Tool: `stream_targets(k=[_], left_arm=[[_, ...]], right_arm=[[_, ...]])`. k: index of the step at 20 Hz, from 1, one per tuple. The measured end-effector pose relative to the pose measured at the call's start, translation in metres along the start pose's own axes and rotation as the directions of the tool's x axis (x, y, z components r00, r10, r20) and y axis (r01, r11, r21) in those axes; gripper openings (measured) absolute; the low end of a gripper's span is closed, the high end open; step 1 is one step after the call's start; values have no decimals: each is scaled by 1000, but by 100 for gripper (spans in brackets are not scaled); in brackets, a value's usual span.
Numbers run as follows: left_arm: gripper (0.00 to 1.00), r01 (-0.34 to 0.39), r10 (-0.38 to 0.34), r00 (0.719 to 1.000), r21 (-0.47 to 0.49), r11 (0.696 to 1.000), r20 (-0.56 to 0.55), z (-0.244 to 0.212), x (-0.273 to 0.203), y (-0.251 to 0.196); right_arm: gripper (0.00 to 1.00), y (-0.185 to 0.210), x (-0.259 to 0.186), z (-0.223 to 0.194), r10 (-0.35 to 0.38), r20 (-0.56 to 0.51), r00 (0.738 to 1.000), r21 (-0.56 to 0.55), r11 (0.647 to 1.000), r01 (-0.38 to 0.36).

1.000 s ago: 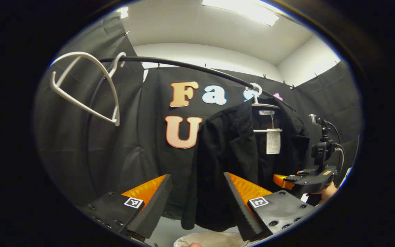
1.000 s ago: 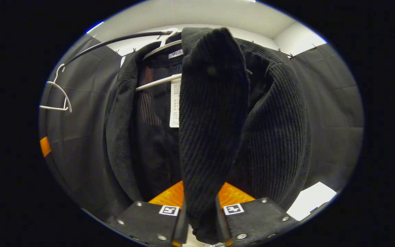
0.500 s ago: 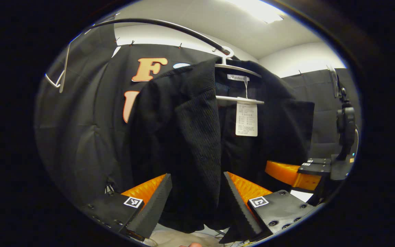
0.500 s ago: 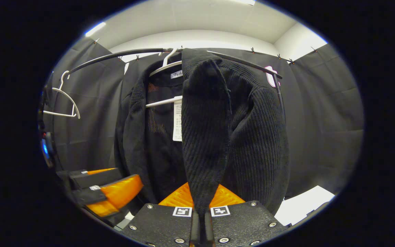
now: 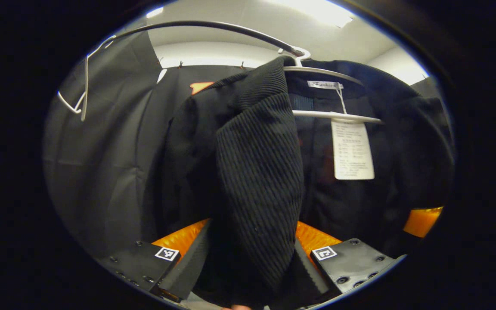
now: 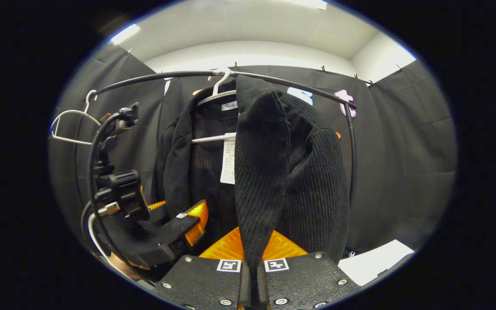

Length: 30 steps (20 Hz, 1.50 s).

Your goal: Grasp the clothes on the hanger with both hands and then place them into the laundry hamper below.

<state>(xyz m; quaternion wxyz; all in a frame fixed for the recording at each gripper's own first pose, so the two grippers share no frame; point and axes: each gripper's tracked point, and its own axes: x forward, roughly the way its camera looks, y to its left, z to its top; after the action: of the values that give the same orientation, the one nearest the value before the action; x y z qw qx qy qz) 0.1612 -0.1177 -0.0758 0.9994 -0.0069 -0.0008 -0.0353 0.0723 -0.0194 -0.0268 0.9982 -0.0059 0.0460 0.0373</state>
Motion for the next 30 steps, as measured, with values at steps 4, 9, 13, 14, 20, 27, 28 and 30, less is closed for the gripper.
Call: stream_targets(k=[4, 9, 13, 14, 20, 27, 28, 30], left_arm=[[65, -6, 7, 1000, 37, 999, -26, 3, 2, 21], [14, -27, 28, 999, 7, 1000, -34, 22, -11, 51], [16, -14, 14, 1000, 32, 999, 0, 50, -26, 66], [17, -26, 26, 1000, 44, 999, 3, 58, -28, 71], [17, -76, 76, 997, 93, 993, 4, 88, -35, 85], [16, -34, 32, 999, 165, 986, 12, 93, -40, 76], [16, -21, 18, 1000, 161, 987, 16, 94, -42, 74], [16, -9, 4, 1000, 159, 987, 31, 98, -49, 68]], right_arm=[[6, -1, -2, 3, -6, 17, 1000, -8, 1000, 6], [10, -3, -9, 13, -5, 73, 997, -39, 999, 8], [3, -14, -20, 39, -38, 121, 992, -37, 998, 42], [3, -21, -25, 52, -58, 149, 987, -29, 998, 62], [3, -61, -44, 106, -142, 248, 958, -16, 988, 151], [2, -122, -64, 169, -246, 332, 910, 3, 966, 260], [2, -127, -64, 180, -258, 346, 902, -1, 961, 275], [2, -138, -60, 204, -273, 380, 884, -15, 954, 301]])
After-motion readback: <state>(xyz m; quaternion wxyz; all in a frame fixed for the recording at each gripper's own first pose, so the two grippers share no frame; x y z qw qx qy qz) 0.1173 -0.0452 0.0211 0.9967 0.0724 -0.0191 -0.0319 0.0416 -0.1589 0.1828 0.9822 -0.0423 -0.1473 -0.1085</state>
